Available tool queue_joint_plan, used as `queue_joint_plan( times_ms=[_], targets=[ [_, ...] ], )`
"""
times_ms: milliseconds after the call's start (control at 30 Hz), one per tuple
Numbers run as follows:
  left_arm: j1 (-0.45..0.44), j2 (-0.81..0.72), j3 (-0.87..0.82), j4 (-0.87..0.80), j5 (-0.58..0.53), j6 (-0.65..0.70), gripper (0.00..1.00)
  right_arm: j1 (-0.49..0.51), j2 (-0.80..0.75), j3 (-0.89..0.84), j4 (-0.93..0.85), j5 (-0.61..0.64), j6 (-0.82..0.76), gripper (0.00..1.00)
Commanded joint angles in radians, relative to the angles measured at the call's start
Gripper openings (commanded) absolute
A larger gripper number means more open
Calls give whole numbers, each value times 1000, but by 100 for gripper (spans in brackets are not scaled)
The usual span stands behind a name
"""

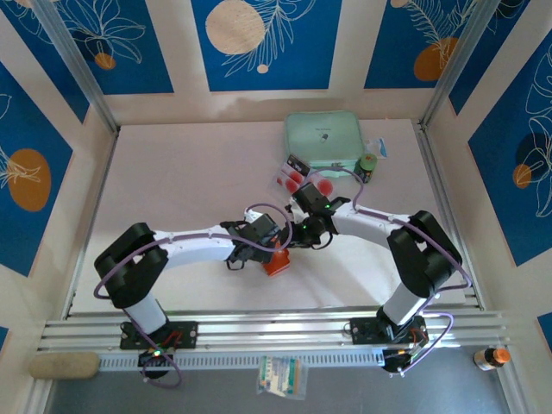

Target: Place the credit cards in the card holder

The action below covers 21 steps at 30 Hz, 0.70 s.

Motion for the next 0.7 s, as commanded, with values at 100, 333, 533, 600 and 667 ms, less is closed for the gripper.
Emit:
queue_joint_plan(
  times_ms=[100, 333, 533, 600, 667],
  targets=[
    [-7, 18, -29, -62, -24, 28, 100, 4, 20, 17, -29, 21, -19, 14],
    [-8, 14, -30, -59, -23, 29, 100, 0, 30, 14, -25, 21, -19, 9],
    [-8, 12, -30, -58, -24, 29, 100, 0, 27, 12, -25, 20, -19, 16],
    [-9, 11, -30, -58, -24, 29, 100, 1, 17, 12, -28, 22, -18, 18],
    [-8, 9, -32, -59, -23, 30, 100, 4, 2, 12, -30, 26, -15, 20]
  ],
)
